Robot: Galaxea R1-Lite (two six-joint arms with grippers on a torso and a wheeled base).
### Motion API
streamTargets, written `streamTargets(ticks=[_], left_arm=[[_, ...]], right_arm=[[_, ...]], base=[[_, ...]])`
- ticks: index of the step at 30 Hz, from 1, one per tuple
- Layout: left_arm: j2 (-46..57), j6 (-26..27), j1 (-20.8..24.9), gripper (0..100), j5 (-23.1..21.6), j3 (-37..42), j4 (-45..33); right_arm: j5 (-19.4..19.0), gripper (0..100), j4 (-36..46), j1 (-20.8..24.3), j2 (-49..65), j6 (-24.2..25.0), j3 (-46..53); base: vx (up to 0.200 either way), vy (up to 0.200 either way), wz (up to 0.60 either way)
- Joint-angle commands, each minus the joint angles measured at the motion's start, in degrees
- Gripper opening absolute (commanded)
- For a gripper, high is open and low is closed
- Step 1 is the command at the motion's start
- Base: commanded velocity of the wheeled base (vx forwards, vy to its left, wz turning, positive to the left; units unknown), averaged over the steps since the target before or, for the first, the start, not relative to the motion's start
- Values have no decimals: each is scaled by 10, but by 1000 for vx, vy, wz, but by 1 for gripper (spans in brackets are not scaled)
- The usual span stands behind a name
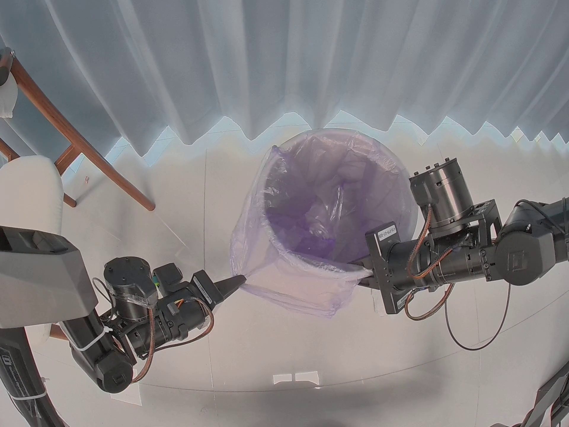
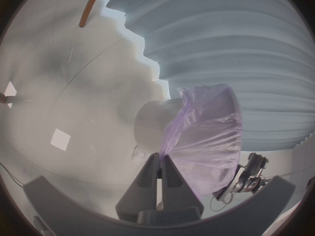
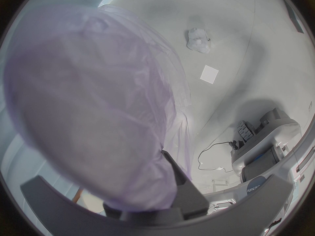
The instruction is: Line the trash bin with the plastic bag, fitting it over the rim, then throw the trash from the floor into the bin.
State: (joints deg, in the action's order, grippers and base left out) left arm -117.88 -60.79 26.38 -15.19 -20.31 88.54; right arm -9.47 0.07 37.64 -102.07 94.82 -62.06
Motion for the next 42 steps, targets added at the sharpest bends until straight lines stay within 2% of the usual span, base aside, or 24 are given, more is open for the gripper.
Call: streamTargets(ticks=[1,9,10,16,19,20,21,24,27,36,42], left_arm=[[-37,12,-11,0,2,-1,1],[-27,12,-12,0,6,-13,1],[-20,12,-12,100,6,-11,1],[29,12,1,100,36,6,1],[104,13,57,100,37,80,0],[104,13,57,100,37,80,0],[127,15,102,100,36,116,0],[127,16,162,100,37,135,0],[107,16,197,100,37,124,0],[11,44,202,100,41,-8,0],[-20,45,168,100,39,-63,-1]], right_arm=[[-1,0,0,-6,14,4,2],[-1,0,0,-5,16,4,4],[-1,0,0,-5,16,4,4],[-1,0,-1,-11,9,13,1],[-1,0,-2,-34,-3,50,-14],[-1,0,-2,-34,-3,50,-14],[-1,0,-2,-42,-13,75,-29],[-1,0,-3,-49,-21,121,-40],[-1,0,-4,-49,-26,149,-43],[-1,0,-4,-47,-23,152,-39],[-1,0,-3,-42,-18,153,-38]], base=[[0,0,0],[0,0,0],[0,0,0],[0,0,0],[0,0,0],[0,0,0],[0,0,0],[0,0,0],[0,0,0],[0,0,0],[0,0,0]])
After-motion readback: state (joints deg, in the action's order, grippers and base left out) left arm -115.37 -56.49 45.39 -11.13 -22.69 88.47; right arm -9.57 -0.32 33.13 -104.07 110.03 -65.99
